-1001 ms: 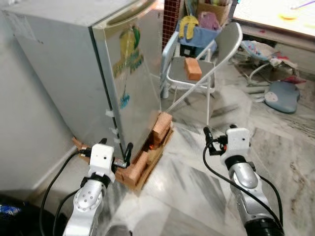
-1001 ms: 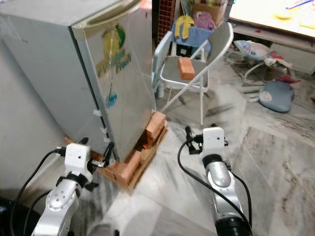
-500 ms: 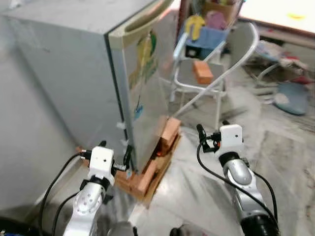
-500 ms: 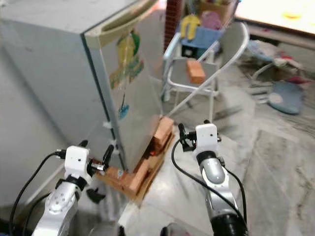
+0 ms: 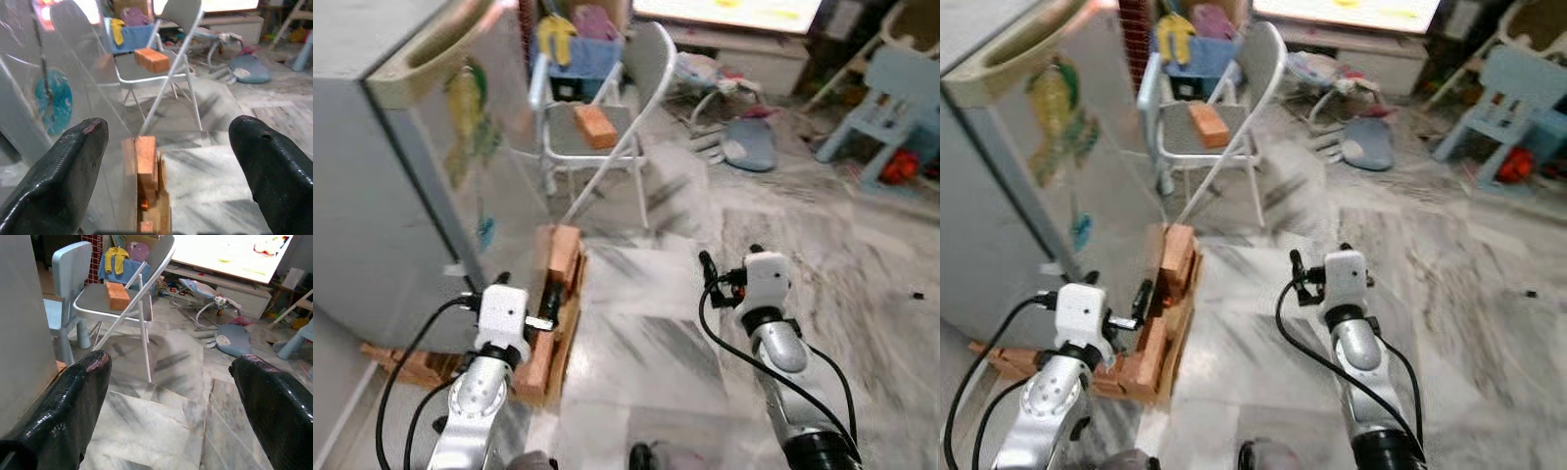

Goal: Restocking fridge

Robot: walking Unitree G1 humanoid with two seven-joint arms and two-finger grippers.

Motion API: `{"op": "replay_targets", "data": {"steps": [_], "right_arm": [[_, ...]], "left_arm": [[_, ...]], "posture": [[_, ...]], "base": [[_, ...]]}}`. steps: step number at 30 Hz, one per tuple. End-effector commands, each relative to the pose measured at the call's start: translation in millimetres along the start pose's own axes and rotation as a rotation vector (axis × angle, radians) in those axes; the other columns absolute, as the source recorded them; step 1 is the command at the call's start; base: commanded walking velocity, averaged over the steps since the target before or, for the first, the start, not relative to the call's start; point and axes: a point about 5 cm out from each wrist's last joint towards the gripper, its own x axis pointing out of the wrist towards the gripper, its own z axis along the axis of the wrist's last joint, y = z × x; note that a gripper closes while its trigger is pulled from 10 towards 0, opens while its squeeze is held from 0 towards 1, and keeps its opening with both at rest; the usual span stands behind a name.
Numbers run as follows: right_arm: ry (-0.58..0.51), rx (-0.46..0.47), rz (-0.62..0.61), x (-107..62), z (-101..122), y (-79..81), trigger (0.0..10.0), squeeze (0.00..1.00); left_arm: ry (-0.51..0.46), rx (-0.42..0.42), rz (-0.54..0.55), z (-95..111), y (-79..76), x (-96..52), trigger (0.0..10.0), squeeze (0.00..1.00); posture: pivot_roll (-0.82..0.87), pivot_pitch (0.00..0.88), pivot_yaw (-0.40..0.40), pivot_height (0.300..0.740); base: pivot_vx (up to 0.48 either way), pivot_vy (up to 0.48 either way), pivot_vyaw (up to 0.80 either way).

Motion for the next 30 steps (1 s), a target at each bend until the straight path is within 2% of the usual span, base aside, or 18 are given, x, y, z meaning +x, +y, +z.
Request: {"op": "replay_targets", "data": {"steps": [1, 5, 8, 10, 15, 21, 25, 30], "right_arm": [[-0.021, -0.004, -0.001, 2.5, 5.4, -0.2, 10.0, 0.0], [-0.02, -0.007, -0.001, 2.2, 5.2, -0.8, 10.0, 0.0], [-0.016, -0.01, 0.0, 1.6, 4.4, -1.1, 10.0, 0.0], [-0.015, -0.015, 0.004, 1.5, 4.4, -0.1, 10.0, 0.0], [-0.015, -0.026, -0.002, 1.8, 5.1, -2.2, 10.0, 0.0], [-0.017, -0.021, -0.008, 1.6, 4.6, -3.4, 10.0, 0.0], [-0.018, -0.018, 0.003, 1.0, 4.2, 1.5, 10.0, 0.0], [-0.019, -0.018, 0.012, 0.9, 4.3, 4.2, 10.0, 0.0]], "left_arm": [[-0.013, 0.015, 0.053, 2.5, 8.6, 1.2, 10.0, 0.0], [-0.003, 0.027, 0.075, 1.0, 12.7, 2.0, 10.0, 0.0], [0.021, 0.004, 0.086, -2.4, 12.8, 3.6, 10.0, 0.0], [0.036, -0.001, 0.1, -5.9, 14.9, 10.2, 10.0, 0.0], [0.032, -0.01, 0.093, -3.3, 17.6, 15.9, 10.0, 0.0], [0.027, -0.007, 0.096, -3.2, 19.9, 16.8, 10.0, 0.0], [0.01, 0.005, 0.062, -1.6, 16.9, 15.4, 10.0, 0.0], [-0.01, -0.035, 0.038, -1.6, 12.3, 12.0, 10.0, 0.0]], "posture": [[0.11, 0.016, -0.034, 0.74], [0.11, 0.021, -0.035, 0.74], [0.11, 0.024, -0.036, 0.74], [0.1, 0.022, -0.034, 0.74], [0.09, 0.016, -0.031, 0.74], [0.09, 0.014, -0.027, 0.74], [0.1, 0.016, -0.029, 0.74], [0.1, 0.019, -0.028, 0.74]], "base": [[0.0, 0.0, 0.0], [0.0, 0.0, 0.0], [0.0, 0.0, 0.0], [0.0, 0.0, 0.0], [0.0, 0.094, 0.0], [0.0, 0.356, -0.6], [0.068, 0.127, 0.0], [0.162, 0.0, 0.0]]}}
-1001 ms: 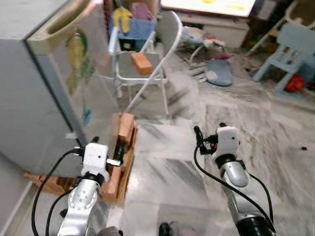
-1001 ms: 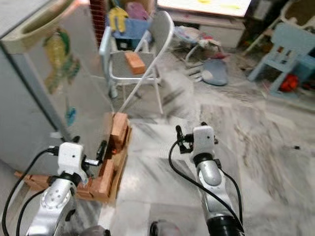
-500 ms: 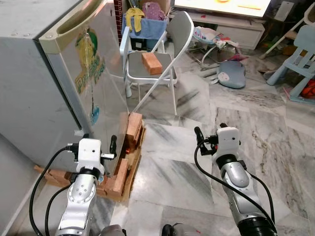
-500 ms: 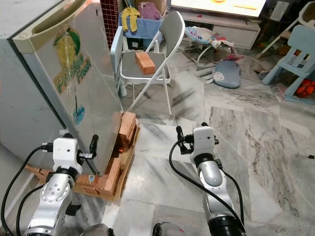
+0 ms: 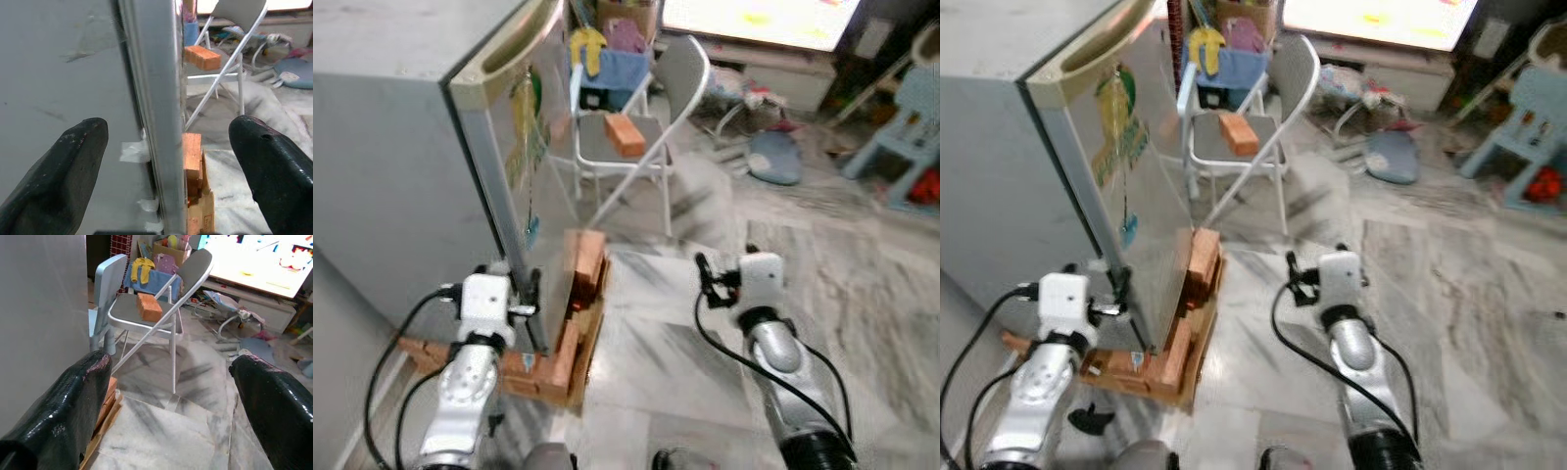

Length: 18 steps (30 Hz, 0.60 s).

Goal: Restocking fridge

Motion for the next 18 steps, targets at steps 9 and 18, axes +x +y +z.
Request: {"op": "replay_targets", "data": {"steps": [9, 18], "right_arm": [[-0.008, -0.017, -0.018, -0.3, 2.4, -7.6, 10.0, 0.0], [-0.027, -0.002, 0.008, -11.0, 8.7, 3.1, 10.0, 0.0]], "left_arm": [[-0.022, 0.0, -0.041, 2.6, -10.2, 0.0, 10.0, 0.0], [-0.007, 0.014, -0.003, 2.3, -12.5, 14.8, 10.0, 0.0]], "posture": [[0.11, 0.025, -0.031, 0.74], [0.08, 0.038, -0.023, 0.74]], "base": [[0.0, 0.0, 0.0], [0.0, 0.0, 0.0]]}}
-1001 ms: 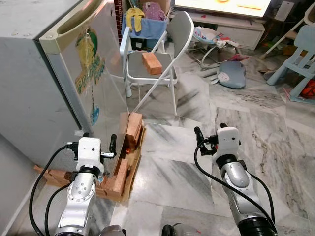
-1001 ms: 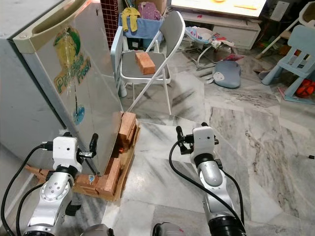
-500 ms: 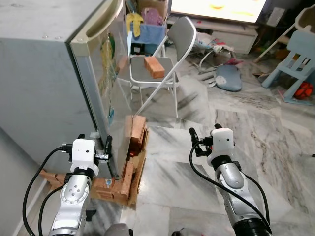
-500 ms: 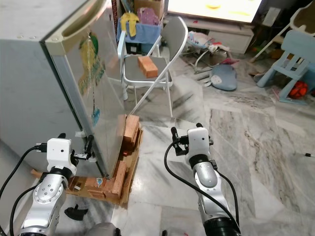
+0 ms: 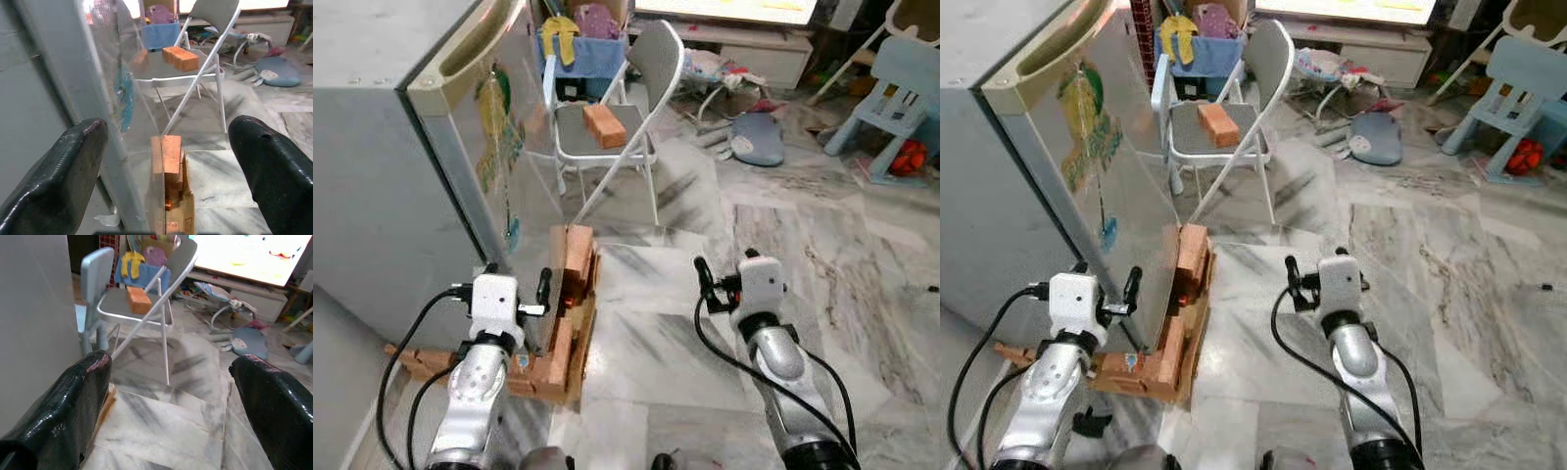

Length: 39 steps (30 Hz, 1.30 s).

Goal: Restocking fridge

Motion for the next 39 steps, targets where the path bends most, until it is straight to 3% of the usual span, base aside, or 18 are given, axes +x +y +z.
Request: {"op": "replay_targets", "data": {"steps": [1, 4, 10, 16, 23, 26, 28, 30, 34, 39], "right_arm": [[-0.012, -0.003, -0.001, -1.0, 5.3, -0.7, 10.0, 0.0], [0.015, 0.089, -0.007, -5.6, 6.3, -0.6, 10.0, 0.0], [0.049, 0.073, 0.015, -20.3, 5.5, -3.8, 10.0, 0.0], [0.091, 0.105, 0.077, -33.3, 3.3, 0.1, 10.0, 0.0], [-0.016, 0.198, 0.298, -22.0, 41.3, 24.5, 10.0, 0.0], [-0.009, 0.178, 0.347, -22.8, 41.1, 28.8, 10.0, 0.0], [0.013, 0.15, 0.365, -25.5, 36.1, 29.5, 10.0, 0.0], [0.017, 0.14, 0.368, -25.8, 35.7, 29.3, 10.0, 0.0], [0.031, 0.145, 0.375, -24.1, 33.9, 29.1, 10.0, 0.0], [0.041, 0.144, 0.378, -23.8, 32.7, 29.4, 10.0, 0.0]], "left_arm": [[-0.004, 0.018, 0.008, 1.6, 1.6, 3.1, 10.0, 0.0], [-0.012, 0.012, 0.045, 6.5, 15.5, 13.5, 10.0, 0.0], [-0.039, 0.072, 0.08, 19.6, 32.7, 34.1, 10.0, 0.0], [-0.055, 0.037, 0.173, 34.2, 56.7, 53.7, 10.0, 0.0], [-0.076, 0.011, 0.162, 47.7, 65.9, 66.9, 10.0, 0.0], [-0.079, 0.002, 0.128, 49.6, 61.8, 70.2, 10.0, 0.0], [-0.081, -0.003, -0.038, 52.7, 37.1, 76.2, 10.0, 0.0], [-0.086, -0.01, -0.072, 54.1, 31.4, 77.5, 10.0, 0.0], [-0.114, 0.034, -0.216, 61.3, -4.6, 81.9, 10.0, 0.0], [-0.111, 0.022, -0.239, 60.7, -12.0, 83.4, 10.0, 0.0]], "posture": [[0.07, 0.041, -0.019, 0.74], [0.06, 0.05, -0.019, 0.74], [0.05, 0.072, -0.02, 0.74], [0.03, 0.068, -0.005, 0.74], [0.02, 0.076, 0.006, 0.74], [0.02, 0.075, -0.003, 0.74], [0.03, 0.072, -0.012, 0.74], [0.03, 0.072, -0.012, 0.74], [0.04, 0.06, -0.019, 0.74], [0.04, 0.059, -0.018, 0.74]], "base": [[0.0, 0.0, 0.0], [0.0, 0.0, 0.0], [0.0, 0.0, 0.0], [0.0, 0.0, 0.0], [0.0, 0.0, 0.0], [0.0, 0.0, 0.0], [0.0, 0.0, 0.0], [0.0, 0.0, 0.0], [0.0, 0.0, 0.0], [0.0, 0.0, 0.0]]}}
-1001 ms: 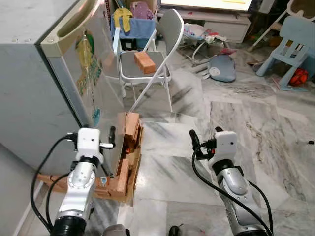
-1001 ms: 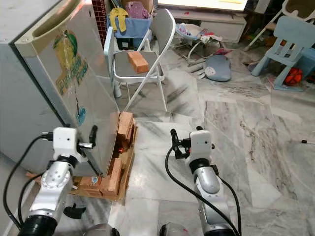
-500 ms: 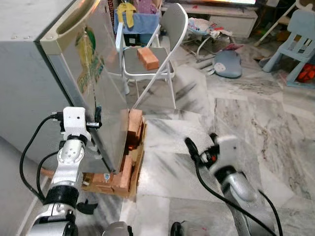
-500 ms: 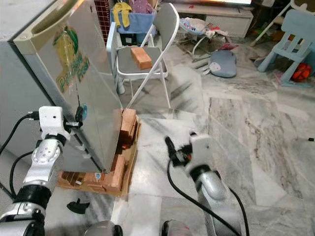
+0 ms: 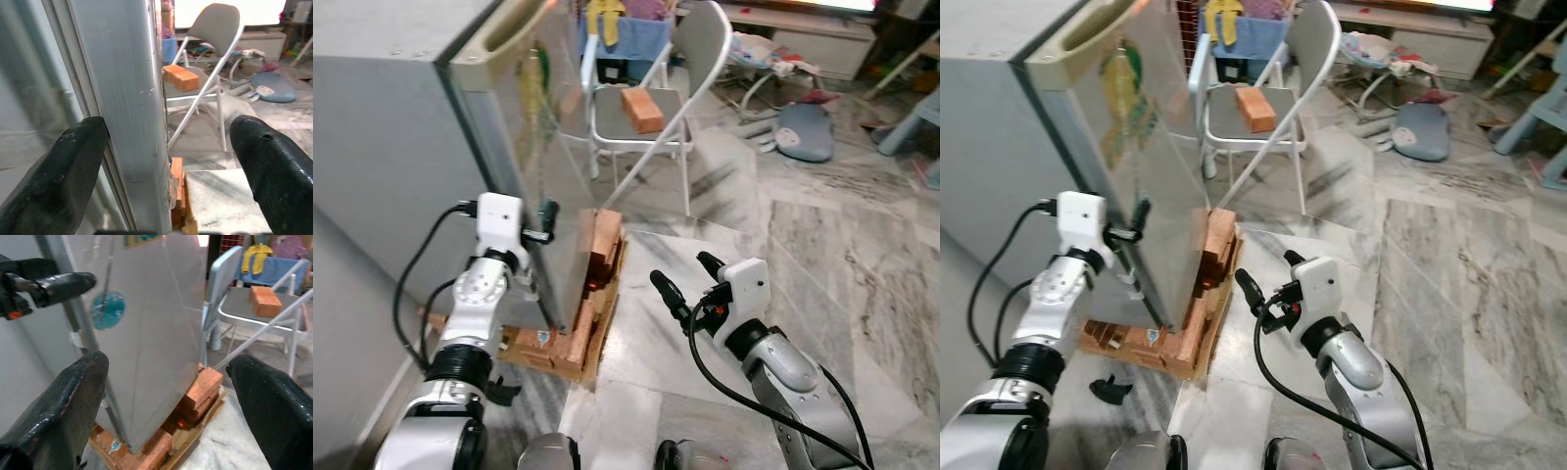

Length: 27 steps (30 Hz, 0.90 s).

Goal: Restocking fridge

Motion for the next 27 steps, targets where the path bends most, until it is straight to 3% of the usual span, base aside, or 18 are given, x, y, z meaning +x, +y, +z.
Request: {"op": "replay_targets", "data": {"steps": [1, 3, 5, 6, 7, 10, 12, 17, 21, 23, 27], "right_arm": [[0.029, -0.003, -0.006, -2.2, -5.1, -2.3, 10.0, 0.0], [0.029, 0.001, -0.009, -2.8, -5.4, -2.6, 10.0, 0.0], [0.032, 0.012, -0.008, -4.0, -6.2, -3.0, 10.0, 0.0], [0.036, 0.02, -0.004, -4.6, -7.2, -2.9, 10.0, 0.0], [0.053, 0.034, 0.005, -5.3, -10.8, -2.1, 10.0, 0.0], [0.059, 0.04, 0.007, -3.8, -12.9, -1.8, 10.0, 0.0], [0.057, 0.039, 0.003, -2.0, -13.0, -2.1, 10.0, 0.0], [0.057, 0.019, -0.015, -1.5, -14.2, -4.9, 10.0, 0.0], [0.063, 0.017, -0.013, -2.5, -17.1, -4.1, 10.0, 0.0], [0.065, 0.014, -0.01, -0.8, -18.1, -3.7, 10.0, 0.0], [0.043, -0.006, -0.019, 1.5, -15.8, -4.4, 10.0, 0.0]], "left_arm": [[0.004, 0.02, -0.052, 3.2, -9.0, 6.4, 10.0, 0.0], [-0.002, -0.01, -0.07, 4.7, -12.6, 7.1, 10.0, 0.0], [-0.049, -0.036, -0.202, 14.9, -32.6, 7.7, 10.0, 0.0], [-0.079, -0.063, -0.282, 22.4, -46.9, 7.3, 10.0, 0.0], [-0.129, -0.076, -0.457, 37.2, -80.1, 2.8, 10.0, 0.0], [-0.138, -0.044, -0.565, 40.5, -102.8, -2.2, 10.0, 0.0], [-0.13, -0.039, -0.58, 37.1, -108.6, -3.6, 10.0, 0.0], [-0.102, -0.071, -0.5, 24.5, -100.1, -8.0, 10.0, 0.0], [-0.067, -0.114, -0.375, 19.6, -79.6, -10.3, 10.0, 0.0], [-0.061, -0.101, -0.279, 17.7, -61.2, -11.3, 10.0, 0.0], [-0.063, -0.074, -0.204, 17.8, -46.0, -12.7, 10.0, 0.0]], "posture": [[0.04, 0.056, -0.016, 0.74], [0.04, 0.057, -0.017, 0.74], [0.04, 0.055, -0.018, 0.74], [0.05, 0.054, -0.02, 0.74], [0.05, 0.05, -0.021, 0.74], [0.05, 0.047, -0.021, 0.74], [0.05, 0.043, -0.019, 0.74], [0.05, 0.044, -0.018, 0.74], [0.05, 0.045, -0.018, 0.74], [0.06, 0.044, -0.021, 0.74], [0.07, 0.042, -0.025, 0.74]], "base": [[0.0, 0.0, 0.0], [0.0, 0.0, 0.0], [0.0, 0.0, 0.0], [0.0, 0.0, 0.0], [0.0, 0.0, 0.0], [0.0, 0.0, 0.0], [0.0, 0.0, 0.0], [0.0, 0.0, 0.0], [0.0, 0.0, 0.0], [0.0, 0.0, 0.0], [0.0, 0.0, 0.0]]}}
